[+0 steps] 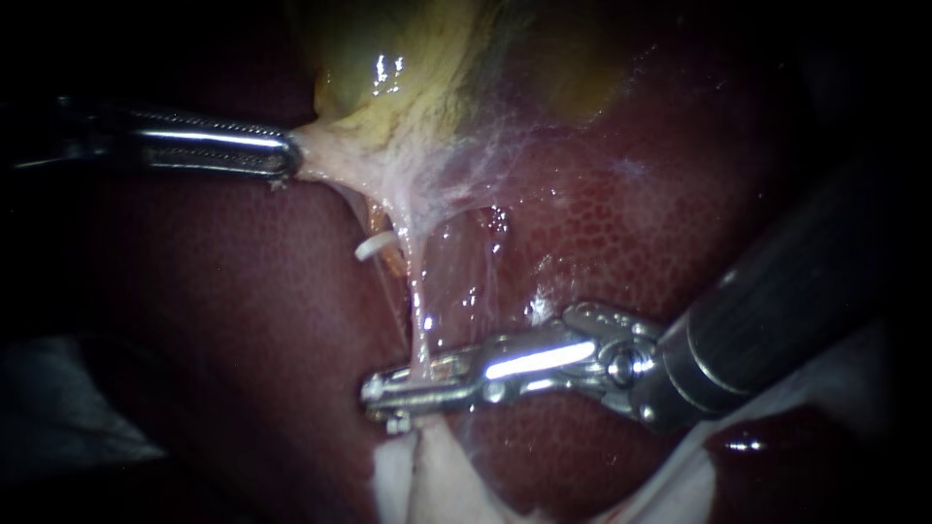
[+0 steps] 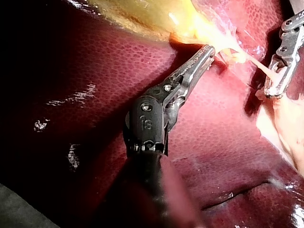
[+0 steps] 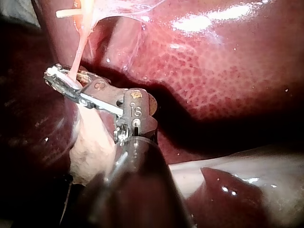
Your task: Going back first clip right tube
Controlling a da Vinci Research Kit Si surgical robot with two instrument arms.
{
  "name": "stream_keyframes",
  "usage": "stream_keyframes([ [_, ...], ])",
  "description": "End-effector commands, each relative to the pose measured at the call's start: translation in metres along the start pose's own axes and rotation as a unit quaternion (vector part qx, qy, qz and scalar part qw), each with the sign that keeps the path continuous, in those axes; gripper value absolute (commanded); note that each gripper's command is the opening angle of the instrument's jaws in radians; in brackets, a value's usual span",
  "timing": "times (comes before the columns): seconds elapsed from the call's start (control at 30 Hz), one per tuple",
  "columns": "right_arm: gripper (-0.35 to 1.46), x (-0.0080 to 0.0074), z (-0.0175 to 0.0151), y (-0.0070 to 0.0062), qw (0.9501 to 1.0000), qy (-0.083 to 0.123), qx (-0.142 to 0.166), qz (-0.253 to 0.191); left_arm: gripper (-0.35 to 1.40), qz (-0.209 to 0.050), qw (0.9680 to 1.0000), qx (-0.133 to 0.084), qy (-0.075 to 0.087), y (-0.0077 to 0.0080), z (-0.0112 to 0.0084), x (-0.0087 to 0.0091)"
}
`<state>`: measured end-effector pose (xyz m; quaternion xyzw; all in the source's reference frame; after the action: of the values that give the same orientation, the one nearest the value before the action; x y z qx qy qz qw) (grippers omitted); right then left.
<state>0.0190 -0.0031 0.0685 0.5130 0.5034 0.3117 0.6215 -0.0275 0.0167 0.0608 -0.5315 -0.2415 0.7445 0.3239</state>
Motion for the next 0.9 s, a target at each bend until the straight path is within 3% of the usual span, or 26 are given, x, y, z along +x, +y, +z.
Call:
stream_keyframes([
  [0.03,-0.19,0.0000,0.0000,0.0001,0.9999,0.000,0.000,-0.012,-0.35,0.000,1.0000,0.000,0.000,0.0000,0.0000,0.0000],
  [0.13,0.19,0.0002,0.0001,0.0002,0.9979,0.001,0.000,-0.065,-0.35,0.000,1.0000,0.000,0.000,0.0000,-0.0001,0.0000],
  [0.23,0.37,0.0005,0.0003,0.0004,0.9958,0.000,-0.017,-0.090,-0.35,0.000,1.0000,0.000,0.000,0.0000,-0.0001,0.0000],
  [0.37,0.45,0.0008,0.0002,0.0007,0.9889,-0.022,-0.063,-0.133,-0.35,0.000,1.0000,-0.001,0.000,0.0000,-0.0001,-0.0001],
  [0.43,0.48,0.0011,-0.0001,0.0011,0.9824,-0.028,-0.095,-0.159,-0.35,0.000,1.0000,-0.001,0.000,-0.0001,-0.0001,-0.0001],
  [0.53,0.50,0.0017,-0.0009,0.0015,0.9726,-0.023,-0.139,-0.185,-0.35,0.001,1.0000,-0.001,0.000,-0.0001,-0.0002,-0.0002],
  [0.63,0.50,0.0025,-0.0025,0.0012,0.9667,-0.023,-0.155,-0.202,-0.35,0.001,1.0000,-0.001,0.000,-0.0001,-0.0002,-0.0002],
  [0.77,0.50,0.0032,-0.0050,0.0000,0.9513,-0.037,-0.171,-0.254,-0.35,0.001,1.0000,0.000,0.000,-0.0001,-0.0005,-0.0003],
  [0.9,0.50,0.0040,-0.0077,-0.0021,0.9262,-0.084,-0.190,-0.315,-0.35,0.001,1.0000,0.000,0.000,-0.0001,-0.0007,-0.0003],
])
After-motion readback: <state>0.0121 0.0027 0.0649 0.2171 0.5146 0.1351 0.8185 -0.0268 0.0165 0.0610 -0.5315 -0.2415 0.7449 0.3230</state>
